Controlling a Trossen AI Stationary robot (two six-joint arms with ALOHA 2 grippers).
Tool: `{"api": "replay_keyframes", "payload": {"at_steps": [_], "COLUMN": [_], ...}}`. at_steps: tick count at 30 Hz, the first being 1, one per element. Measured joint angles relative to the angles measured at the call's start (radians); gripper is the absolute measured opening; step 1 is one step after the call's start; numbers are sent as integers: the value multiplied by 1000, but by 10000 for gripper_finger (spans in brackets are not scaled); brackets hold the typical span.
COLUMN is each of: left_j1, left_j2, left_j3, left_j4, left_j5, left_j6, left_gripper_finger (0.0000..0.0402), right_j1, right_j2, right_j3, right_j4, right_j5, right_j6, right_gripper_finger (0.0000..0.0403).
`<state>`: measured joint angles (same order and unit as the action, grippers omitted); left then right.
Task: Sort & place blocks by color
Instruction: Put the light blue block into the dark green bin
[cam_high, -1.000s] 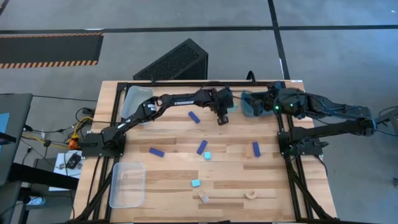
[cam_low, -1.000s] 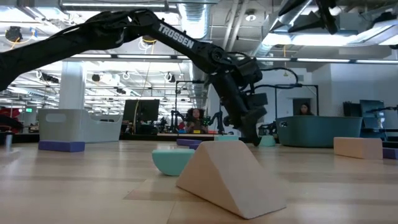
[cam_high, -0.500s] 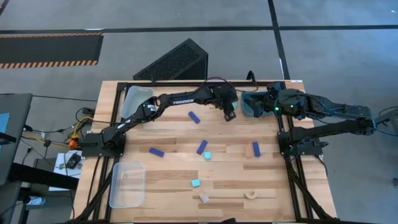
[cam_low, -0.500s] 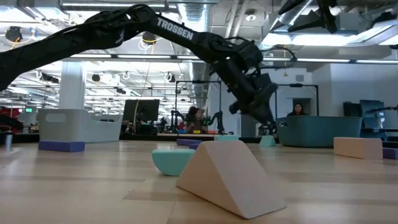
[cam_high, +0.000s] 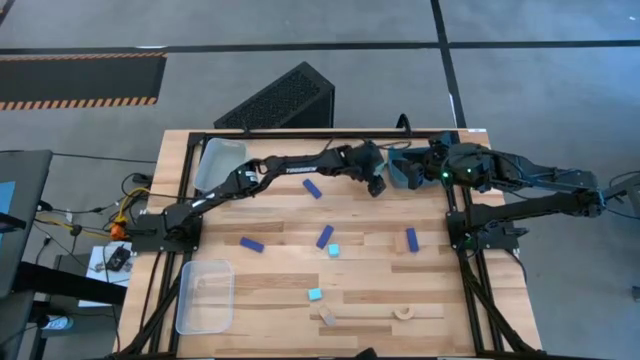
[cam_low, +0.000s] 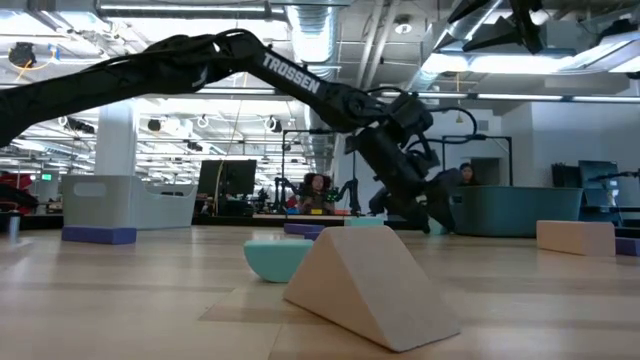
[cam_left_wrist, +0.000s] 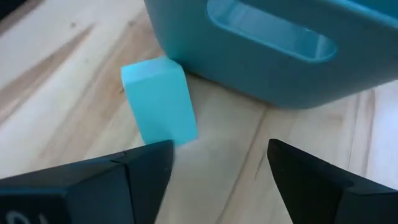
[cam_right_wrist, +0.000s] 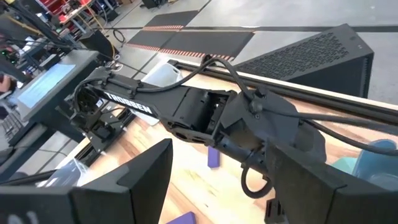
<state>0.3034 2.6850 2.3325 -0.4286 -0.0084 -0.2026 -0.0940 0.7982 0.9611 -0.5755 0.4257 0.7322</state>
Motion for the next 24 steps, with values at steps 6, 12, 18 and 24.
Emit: {"api": "replay_keyframes", "payload": {"at_steps": [6, 12, 18, 24], "left_j1": [-12, -12, 9, 63], "left_j2": [0, -19, -41, -42], "left_j3": [24, 24, 24, 21], "left_j4": [-14, 2, 16, 96], "left_j5": [-50, -51, -31, 41], "left_j6": [28, 66, 105, -24], "left_gripper_finger": [254, 254, 248, 180], "right_j1": [0, 0, 0, 0], "right_j2": [0, 0, 0, 0], "right_j3": [0, 0, 0, 0], "right_j4": [0, -5, -33, -33], "right_j5": [-10, -10, -10, -9], "right_j6": [0, -6, -7, -5], "right_gripper_finger": [281, 281, 281, 281]}}
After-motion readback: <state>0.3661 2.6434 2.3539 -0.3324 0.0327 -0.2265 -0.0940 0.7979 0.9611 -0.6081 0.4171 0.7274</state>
